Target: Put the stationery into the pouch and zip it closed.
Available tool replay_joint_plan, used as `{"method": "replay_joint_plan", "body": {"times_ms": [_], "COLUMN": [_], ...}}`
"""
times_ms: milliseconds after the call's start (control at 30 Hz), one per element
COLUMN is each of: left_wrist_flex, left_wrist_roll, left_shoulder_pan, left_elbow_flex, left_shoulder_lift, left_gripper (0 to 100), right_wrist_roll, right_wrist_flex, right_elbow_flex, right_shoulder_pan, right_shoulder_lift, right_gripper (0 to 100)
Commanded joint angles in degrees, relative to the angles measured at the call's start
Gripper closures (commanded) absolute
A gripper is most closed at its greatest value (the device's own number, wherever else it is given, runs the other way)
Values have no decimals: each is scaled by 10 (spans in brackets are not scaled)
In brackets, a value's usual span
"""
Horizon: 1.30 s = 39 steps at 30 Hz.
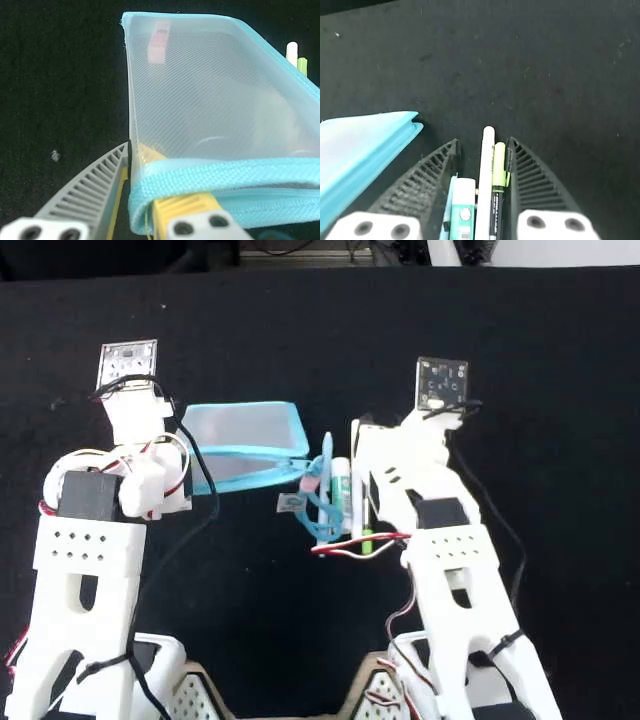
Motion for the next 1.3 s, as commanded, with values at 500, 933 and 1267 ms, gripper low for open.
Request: {"method": "replay_joint_plan", "body": {"times_ms": [500, 933, 1267], "left_wrist_flex": [-1, -1, -1], "left_wrist_roll": [1, 1, 1], "left_shoulder_pan": [1, 1, 1], "left_elbow_flex": [0, 0, 0], "left_shoulder_lift": [-1, -1, 1], "left_gripper": [970, 970, 970], "right_wrist_roll": [8, 5, 8], "right_wrist_flex": [56, 140, 150], "right_elbow_flex": [-123, -170, -214], "right_shoulder_pan": [-3, 0, 1], "right_shoulder_lift": [171, 174, 250], "right_gripper": [850, 851, 851]}}
